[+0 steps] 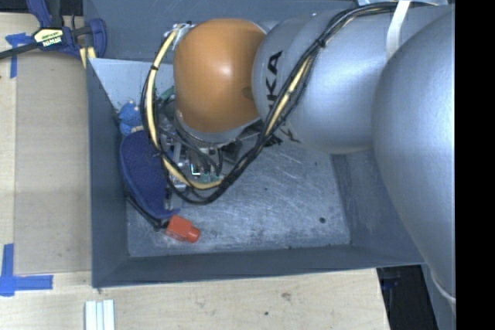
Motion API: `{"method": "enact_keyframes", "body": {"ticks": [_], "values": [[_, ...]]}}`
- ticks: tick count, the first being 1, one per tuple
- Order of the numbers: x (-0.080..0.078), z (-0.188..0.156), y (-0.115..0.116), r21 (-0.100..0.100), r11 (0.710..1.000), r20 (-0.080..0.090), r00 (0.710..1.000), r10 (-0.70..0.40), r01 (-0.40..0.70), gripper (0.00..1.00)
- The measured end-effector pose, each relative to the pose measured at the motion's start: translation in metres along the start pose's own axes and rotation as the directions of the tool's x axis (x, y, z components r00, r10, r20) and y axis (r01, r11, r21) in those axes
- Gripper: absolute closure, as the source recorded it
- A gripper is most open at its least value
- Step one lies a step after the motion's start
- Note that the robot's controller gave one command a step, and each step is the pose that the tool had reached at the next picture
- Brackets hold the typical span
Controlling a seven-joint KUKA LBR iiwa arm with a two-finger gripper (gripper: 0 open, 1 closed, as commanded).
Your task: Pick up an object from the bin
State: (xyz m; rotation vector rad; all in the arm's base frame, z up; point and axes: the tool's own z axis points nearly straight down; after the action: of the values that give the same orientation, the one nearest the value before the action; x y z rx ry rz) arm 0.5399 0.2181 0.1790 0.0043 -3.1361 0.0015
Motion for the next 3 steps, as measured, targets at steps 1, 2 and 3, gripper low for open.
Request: {"method": "enact_keyframes", "body": {"ticks": [1,2,3], "values": [[0.024,0.097,-0.044,-0.001,0.986,0.009,0.986,-0.164,0.164,0.0],[0.02,0.092,-0.042,-0.003,0.987,0.021,0.986,-0.163,0.163,1.0],[0.027,-0.057,-0.049,-0.002,0.99,0.017,0.99,-0.142,0.142,1.0]]}}
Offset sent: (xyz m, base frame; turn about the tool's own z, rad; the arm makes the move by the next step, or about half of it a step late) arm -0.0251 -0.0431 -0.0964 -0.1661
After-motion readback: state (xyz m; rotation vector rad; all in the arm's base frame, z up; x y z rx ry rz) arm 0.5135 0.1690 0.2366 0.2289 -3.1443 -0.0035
